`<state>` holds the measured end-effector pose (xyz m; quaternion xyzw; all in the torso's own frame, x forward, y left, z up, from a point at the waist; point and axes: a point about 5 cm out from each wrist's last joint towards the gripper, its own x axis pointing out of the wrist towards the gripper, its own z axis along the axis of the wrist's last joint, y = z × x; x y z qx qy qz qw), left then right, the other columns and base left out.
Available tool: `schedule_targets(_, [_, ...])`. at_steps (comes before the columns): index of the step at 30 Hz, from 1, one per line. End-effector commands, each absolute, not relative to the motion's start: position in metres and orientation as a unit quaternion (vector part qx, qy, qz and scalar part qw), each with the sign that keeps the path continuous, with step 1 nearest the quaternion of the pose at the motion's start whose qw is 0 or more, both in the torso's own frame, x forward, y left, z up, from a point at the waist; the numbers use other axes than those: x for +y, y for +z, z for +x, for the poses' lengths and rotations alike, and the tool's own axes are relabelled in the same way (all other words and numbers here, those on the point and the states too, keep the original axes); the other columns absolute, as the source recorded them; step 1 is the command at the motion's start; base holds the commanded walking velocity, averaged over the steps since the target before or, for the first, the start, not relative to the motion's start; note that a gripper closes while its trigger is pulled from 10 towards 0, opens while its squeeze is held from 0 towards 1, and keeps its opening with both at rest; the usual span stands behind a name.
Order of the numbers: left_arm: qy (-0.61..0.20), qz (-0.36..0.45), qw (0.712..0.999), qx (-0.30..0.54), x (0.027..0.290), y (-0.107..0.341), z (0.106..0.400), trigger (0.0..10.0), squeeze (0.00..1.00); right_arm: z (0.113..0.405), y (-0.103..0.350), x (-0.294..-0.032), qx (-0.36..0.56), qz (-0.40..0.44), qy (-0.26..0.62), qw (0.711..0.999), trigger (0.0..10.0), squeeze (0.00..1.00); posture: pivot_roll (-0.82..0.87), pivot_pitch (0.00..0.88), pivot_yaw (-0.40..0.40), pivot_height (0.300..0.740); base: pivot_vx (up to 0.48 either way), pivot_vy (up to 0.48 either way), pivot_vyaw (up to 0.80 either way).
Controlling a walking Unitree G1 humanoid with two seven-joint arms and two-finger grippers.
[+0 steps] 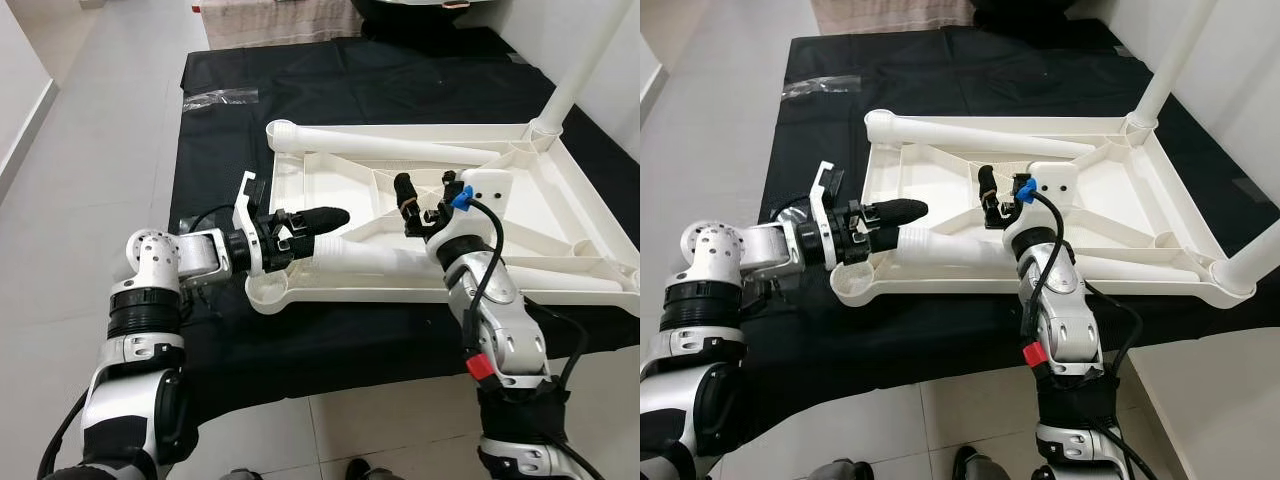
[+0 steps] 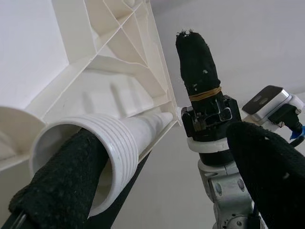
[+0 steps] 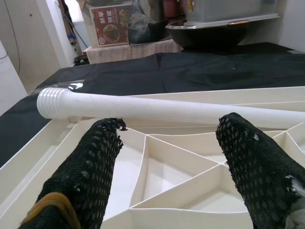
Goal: Building children table
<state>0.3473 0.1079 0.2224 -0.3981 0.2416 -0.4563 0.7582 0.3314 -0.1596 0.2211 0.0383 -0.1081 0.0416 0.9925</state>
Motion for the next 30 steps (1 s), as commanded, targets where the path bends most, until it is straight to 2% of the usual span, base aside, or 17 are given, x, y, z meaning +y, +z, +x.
schedule_targets(1, [-0.454,-0.395,0.759,0.248,0.108,0.221,0.346,10.0,0.00,0.331,0.224,-0.161,-0.114,0.041,0.040,0.992,10.0,0.00,0.08,0.187,-0.007,0.740,0.000,0.000,0.00])
schedule_targets(19, [-0.480,-0.391,0.730,0.290,0.088,0.204,0.333,10.0,0.00,0.332,0.238,-0.172,-0.132,0.044,0.022,0.990,10.0,0.00,0.06,0.191,0.008,0.740,0.000,0.000,0.00])
schedule_targets(20, [-0.481,-0.391,0.729,0.289,0.087,0.203,0.333,9.4,0.00,0.331,0.238,-0.173,-0.133,0.044,0.022,0.990,10.0,0.00,0.06,0.190,0.007,0.740,0.000,0.000,0.00])
schedule_targets(21, [-0.481,-0.391,0.729,0.289,0.087,0.203,0.333,9.4,0.00,0.331,0.238,-0.173,-0.133,0.044,0.022,0.990,10.0,0.00,0.06,0.190,0.007,0.740,0.000,0.000,0.00])
schedule_targets(22, [-0.475,-0.393,0.731,0.291,0.086,0.203,0.335,0.0,0.00,0.331,0.238,-0.173,-0.133,0.042,0.023,0.990,10.0,0.00,0.06,0.189,0.006,0.740,0.000,0.000,0.00])
schedule_targets(30, [-0.478,-0.392,0.732,0.288,0.088,0.207,0.335,0.0,0.00,0.332,0.237,-0.173,-0.131,0.042,0.024,0.990,10.0,0.00,0.06,0.189,0.006,0.740,0.000,0.000,0.00])
